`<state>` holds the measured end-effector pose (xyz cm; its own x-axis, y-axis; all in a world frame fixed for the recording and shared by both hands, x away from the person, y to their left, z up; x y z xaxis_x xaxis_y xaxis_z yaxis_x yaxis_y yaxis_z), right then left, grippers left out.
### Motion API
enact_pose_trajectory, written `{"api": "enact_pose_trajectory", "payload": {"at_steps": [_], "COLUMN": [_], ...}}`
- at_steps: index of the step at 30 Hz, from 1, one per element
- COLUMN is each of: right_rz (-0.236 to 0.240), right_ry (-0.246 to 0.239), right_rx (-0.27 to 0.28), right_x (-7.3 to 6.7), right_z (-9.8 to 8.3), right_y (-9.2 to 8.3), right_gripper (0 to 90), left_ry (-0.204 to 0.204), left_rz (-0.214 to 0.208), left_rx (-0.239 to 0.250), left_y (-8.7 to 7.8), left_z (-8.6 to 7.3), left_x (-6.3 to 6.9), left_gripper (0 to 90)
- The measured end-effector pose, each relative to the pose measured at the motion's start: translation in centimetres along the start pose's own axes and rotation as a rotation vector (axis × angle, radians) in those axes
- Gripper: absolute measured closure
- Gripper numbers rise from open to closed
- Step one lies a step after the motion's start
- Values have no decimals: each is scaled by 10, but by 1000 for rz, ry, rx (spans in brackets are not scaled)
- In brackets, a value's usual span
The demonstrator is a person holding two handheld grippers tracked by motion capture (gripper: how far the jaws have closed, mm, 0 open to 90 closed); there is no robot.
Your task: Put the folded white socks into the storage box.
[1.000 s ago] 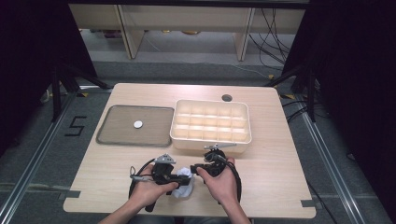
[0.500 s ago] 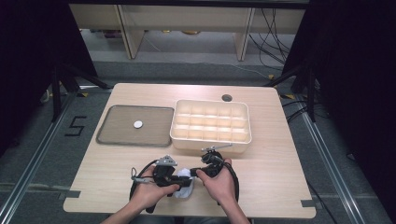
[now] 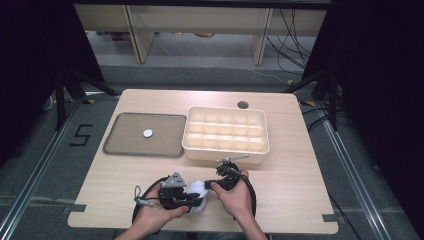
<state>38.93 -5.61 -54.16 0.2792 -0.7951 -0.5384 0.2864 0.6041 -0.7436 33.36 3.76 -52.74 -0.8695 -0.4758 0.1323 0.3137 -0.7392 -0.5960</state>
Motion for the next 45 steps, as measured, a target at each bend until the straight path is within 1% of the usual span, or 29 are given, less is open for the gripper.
{"api": "enact_pose_trajectory", "payload": {"at_steps": [1,2,5,7,8,9,11,12,13,14,15,16,18,19,20,21,24,25,27,28,30,32,34,36,37,38,41,42,45], "right_rz": [0,-2,-2,-10,-12,-20,-17,-20,-20,-25,-29,-22,-26,-25,-29,-34,-26,-30,-33,-26,-24,-30,-33,-31,-19,-29,-21,-20,-33], "right_ry": [0,0,-5,4,-5,17,11,12,6,7,7,-8,-5,-17,12,-1,-1,-1,-3,-20,-9,-23,-1,-7,-7,-15,-10,-4,-13], "right_rx": [0,0,-1,-8,-4,-14,-17,-18,-17,-15,-11,-8,-9,-4,-15,-10,-15,-12,-8,2,-6,6,-3,5,2,3,2,1,5], "right_x": [0,0,0,0,1,1,2,2,2,2,2,3,3,4,2,4,4,4,4,3,1,1,1,2,1,2,2,1,2], "right_z": [0,0,-1,-2,-1,-2,-2,-2,-2,-2,-2,-2,-2,-1,-3,-2,-2,-2,-2,-1,-2,-1,-2,-2,-2,-2,-2,-2,-2], "right_y": [0,1,1,1,2,1,3,3,3,3,3,4,4,4,4,4,5,5,4,4,4,3,3,4,4,4,4,4,4], "right_gripper": [860,860,860,860,860,860,860,860,860,860,860,860,861,861,861,861,861,862,862,861,861,860,860,859,860,860,860,860,859], "left_ry": [14,11,20,8,7,-4,-17,-16,-14,-28,-14,-15,-17,-20,-15,-9,-5,-17,-20,-17,-30,-35,-41,-49,-60,-65,-68,-68,-71], "left_rz": [0,-4,-8,-19,-22,-30,-32,-49,-38,-46,-54,-45,-58,-64,-63,-60,-55,-50,-55,-58,-75,-96,-108,-114,-127,-125,-131,-124,-131], "left_rx": [-12,-8,-28,-31,-31,-35,-44,-40,-46,-50,-52,-55,-63,-60,-65,-66,-59,-56,-39,-37,-29,-34,-41,-57,-61,-64,-74,-78,-92], "left_y": [0,2,4,6,7,8,9,10,11,12,12,12,14,15,15,15,13,11,7,4,1,-2,-1,1,2,3,5,6,8], "left_z": [-2,-2,-5,-6,-6,-6,-7,-7,-8,-8,-8,-9,-10,-10,-10,-10,-8,-7,-5,-3,-2,-2,-4,-7,-9,-10,-13,-14,-16], "left_x": [1,3,5,6,6,7,6,6,5,6,6,6,6,7,7,7,8,7,7,7,10,12,14,13,13,13,12,11,11], "left_gripper": [762,769,786,792,794,795,801,804,806,809,811,813,814,814,814,814,809,805,797,794,786,783,792,812,821,828,842,847,855]}}
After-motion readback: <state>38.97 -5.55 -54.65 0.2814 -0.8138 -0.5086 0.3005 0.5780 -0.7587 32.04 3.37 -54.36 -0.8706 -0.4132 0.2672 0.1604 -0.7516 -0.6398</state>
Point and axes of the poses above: each handheld gripper's, and its own axes: y roughly forward along the jaws, z roughly out of its top, x roughly to its right, the point moved 8 cm from there along y, roughly forward along the jaws, and after that the axes turned 13 degrees about y, right-handed, at the moved point
